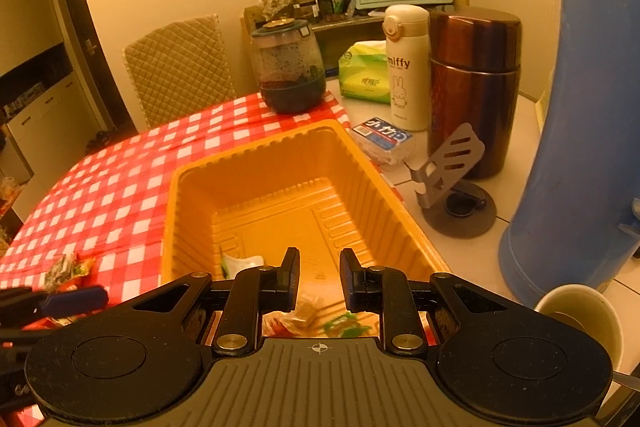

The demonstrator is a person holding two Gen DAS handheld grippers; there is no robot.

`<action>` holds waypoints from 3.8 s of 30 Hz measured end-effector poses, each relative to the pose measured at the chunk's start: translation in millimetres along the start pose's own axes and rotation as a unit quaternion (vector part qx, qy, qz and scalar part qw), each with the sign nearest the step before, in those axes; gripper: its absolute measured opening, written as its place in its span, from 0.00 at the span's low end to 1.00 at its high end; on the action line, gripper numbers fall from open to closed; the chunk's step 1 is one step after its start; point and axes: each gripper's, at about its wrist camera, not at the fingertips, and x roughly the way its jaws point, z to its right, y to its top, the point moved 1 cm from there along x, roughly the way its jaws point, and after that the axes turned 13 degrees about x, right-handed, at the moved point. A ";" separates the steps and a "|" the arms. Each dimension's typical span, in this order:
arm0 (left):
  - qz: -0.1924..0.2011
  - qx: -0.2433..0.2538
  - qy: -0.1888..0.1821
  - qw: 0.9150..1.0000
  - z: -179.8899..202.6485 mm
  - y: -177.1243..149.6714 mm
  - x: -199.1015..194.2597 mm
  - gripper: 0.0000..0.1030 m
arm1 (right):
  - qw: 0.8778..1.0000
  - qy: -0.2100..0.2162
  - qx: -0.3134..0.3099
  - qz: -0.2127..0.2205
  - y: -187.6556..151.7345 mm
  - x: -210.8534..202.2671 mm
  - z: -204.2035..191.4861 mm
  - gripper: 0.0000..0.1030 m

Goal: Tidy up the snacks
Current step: 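Open the right tool to drop the green candy while the left tool drops the red candy, then withdraw both open tools from the tray toward the snack pile, then grasp the red printed packet with the left tool while the right tool grasps a small orange candy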

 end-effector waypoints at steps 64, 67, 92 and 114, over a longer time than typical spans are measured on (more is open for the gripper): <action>-0.020 -0.144 0.127 0.981 -129.7 -140.6 -161.0 0.93 | 0.992 0.087 -0.072 -0.050 -112.8 -83.7 -138.1 0.71; -0.018 -0.141 0.121 0.982 -131.5 -139.2 -149.3 0.93 | 0.992 0.087 -0.072 -0.057 -113.4 -71.7 -139.9 0.71; -0.005 -0.135 0.045 0.990 -155.3 -110.9 -16.6 0.53 | 0.991 0.066 -0.090 -0.073 -103.7 31.7 -145.8 0.70; -0.002 -0.147 0.048 0.988 -178.7 -123.7 -44.1 0.19 | 0.976 0.113 -0.165 -0.086 -109.7 68.6 -177.8 0.70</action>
